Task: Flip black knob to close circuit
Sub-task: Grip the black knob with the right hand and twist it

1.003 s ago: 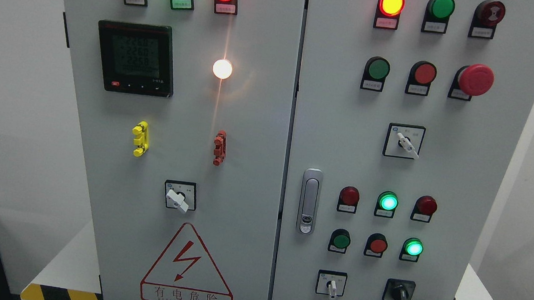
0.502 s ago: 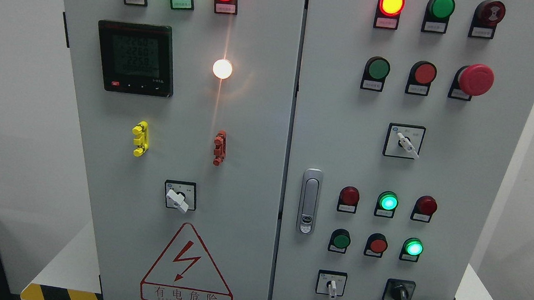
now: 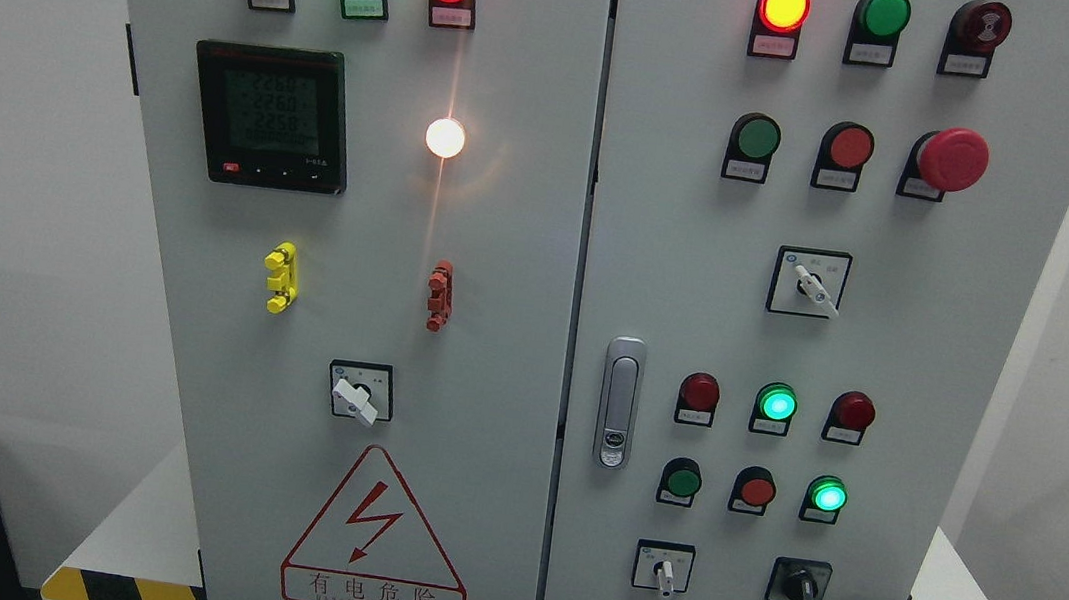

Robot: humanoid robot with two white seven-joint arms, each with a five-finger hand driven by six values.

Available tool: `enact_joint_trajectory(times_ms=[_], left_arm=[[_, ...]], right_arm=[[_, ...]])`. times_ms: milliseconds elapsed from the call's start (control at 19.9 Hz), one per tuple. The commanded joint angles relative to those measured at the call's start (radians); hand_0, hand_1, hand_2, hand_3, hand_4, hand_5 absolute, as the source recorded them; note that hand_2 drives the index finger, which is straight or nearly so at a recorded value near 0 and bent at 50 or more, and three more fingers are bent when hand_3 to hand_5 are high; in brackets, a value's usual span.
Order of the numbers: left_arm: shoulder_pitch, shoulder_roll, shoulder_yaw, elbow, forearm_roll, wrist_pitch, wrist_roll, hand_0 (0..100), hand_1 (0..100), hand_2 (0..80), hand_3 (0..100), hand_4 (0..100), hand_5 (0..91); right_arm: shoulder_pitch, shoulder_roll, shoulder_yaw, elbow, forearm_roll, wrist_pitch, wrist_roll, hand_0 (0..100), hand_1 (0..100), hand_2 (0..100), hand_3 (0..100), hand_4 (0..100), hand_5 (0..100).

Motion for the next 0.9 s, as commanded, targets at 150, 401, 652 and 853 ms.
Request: enact_joint_trajectory(times_ms=[150, 401, 652, 853], left_arm=[[0.021, -0.001, 0.000, -0.023, 0.000, 0.000, 0.000, 12, 56, 0.0, 0, 0, 0.0], [0.021, -0.001, 0.000, -0.023, 0.000, 0.000, 0.000, 12, 56, 0.0, 0, 0, 0.0], [0.021, -0.001, 0.000, -0.023, 0.000, 0.000, 0.000, 12, 56, 0.0, 0, 0, 0.0], [0.021, -0.001, 0.000, -0.023, 0.000, 0.000, 0.000, 12, 56, 0.0, 0, 0, 0.0]], right_arm=[[-0.005, 0.000, -0.031, 0.011, 0.002, 0.000, -0.007, 0, 13, 85, 99, 85, 90], [-0.005, -0.001, -0.040, 0.009, 0.000, 0.000, -0.007, 0, 13, 85, 99, 85, 90], [-0.006, -0.014, -0.040, 0.006, 0.000, 0.000, -0.007, 0, 13, 85, 99, 85, 90], [-0.011, -0.015, -0.042, 0.005, 0.000, 0.000, -0.007, 0, 13, 85, 99, 85, 90]])
